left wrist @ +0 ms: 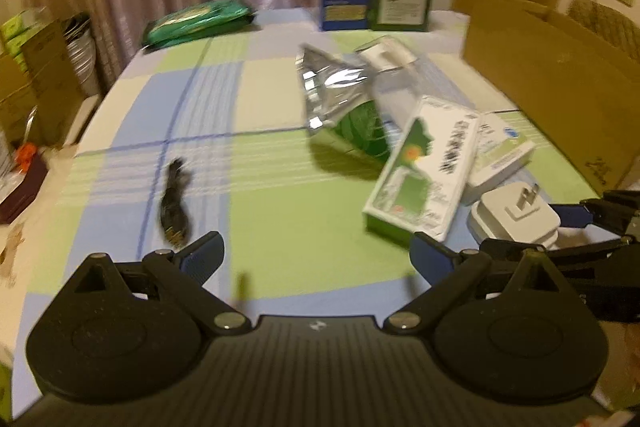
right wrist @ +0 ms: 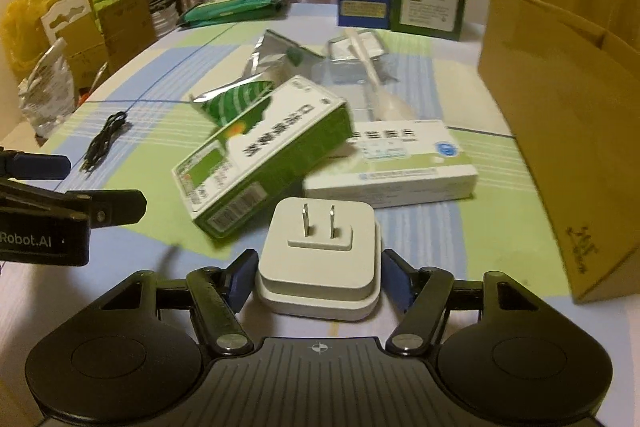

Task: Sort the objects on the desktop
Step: 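Grasp the white plug adapter with the right tool while the left tool grasps the green spray box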

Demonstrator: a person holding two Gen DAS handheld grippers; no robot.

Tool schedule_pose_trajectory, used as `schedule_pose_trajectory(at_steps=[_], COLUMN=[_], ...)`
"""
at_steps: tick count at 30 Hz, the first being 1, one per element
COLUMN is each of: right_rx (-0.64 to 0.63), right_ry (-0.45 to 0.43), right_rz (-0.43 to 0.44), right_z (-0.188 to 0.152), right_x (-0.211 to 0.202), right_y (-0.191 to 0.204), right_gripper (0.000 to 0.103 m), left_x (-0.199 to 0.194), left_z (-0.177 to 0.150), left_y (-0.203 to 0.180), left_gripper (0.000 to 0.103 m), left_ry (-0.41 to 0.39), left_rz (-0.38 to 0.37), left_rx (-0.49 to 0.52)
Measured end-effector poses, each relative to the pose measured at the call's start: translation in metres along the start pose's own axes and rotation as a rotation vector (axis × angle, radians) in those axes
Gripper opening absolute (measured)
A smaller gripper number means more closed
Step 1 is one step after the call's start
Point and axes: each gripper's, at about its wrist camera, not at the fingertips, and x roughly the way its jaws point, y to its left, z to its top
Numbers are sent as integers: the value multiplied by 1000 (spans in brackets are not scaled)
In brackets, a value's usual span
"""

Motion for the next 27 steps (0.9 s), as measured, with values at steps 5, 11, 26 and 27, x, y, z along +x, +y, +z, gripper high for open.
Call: schedule_pose_trajectory(at_steps=[5, 11, 26, 27], right_rx=[26, 67, 85, 84], right_ry=[-19, -15, 11, 13], right_rz=[-47, -78, -81, -77], right_z=[0, 0, -8, -9], right_x=[-13, -16, -22, -24], right_y=[-18, -38, -49, -50], right_gripper=[63, 63, 63, 63], left_x=[9, 36, 18, 13], left_z=[11, 19, 4, 1], left_y=[-20, -49, -55, -56], left_gripper=[96, 89, 50, 50], left_ry=[-41, -36, 80, 89], left_rz=[-99, -154, -107, -100], left_rx=[97, 232, 90, 76])
